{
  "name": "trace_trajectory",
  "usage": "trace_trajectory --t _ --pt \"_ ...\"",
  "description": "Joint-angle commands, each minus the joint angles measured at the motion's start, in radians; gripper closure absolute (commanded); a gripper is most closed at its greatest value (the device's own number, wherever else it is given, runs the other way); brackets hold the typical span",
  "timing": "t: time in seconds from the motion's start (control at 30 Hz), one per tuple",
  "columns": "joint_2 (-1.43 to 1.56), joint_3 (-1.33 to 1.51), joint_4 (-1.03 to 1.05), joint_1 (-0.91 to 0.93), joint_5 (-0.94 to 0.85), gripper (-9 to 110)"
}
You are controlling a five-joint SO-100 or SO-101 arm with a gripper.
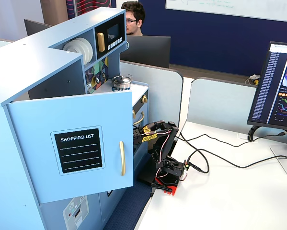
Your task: Pick up the green pineapple from the left cabinet and place it in the green recipient
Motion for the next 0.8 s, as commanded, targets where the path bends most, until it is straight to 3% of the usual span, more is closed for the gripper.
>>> trace_trajectory --t 0.0,0.77 --pt "-0.032 -0.107 -0.037 -0.014 -0.008 54" --pt "-0.33 -0.399 -0.028 -0.034 -0.017 55"
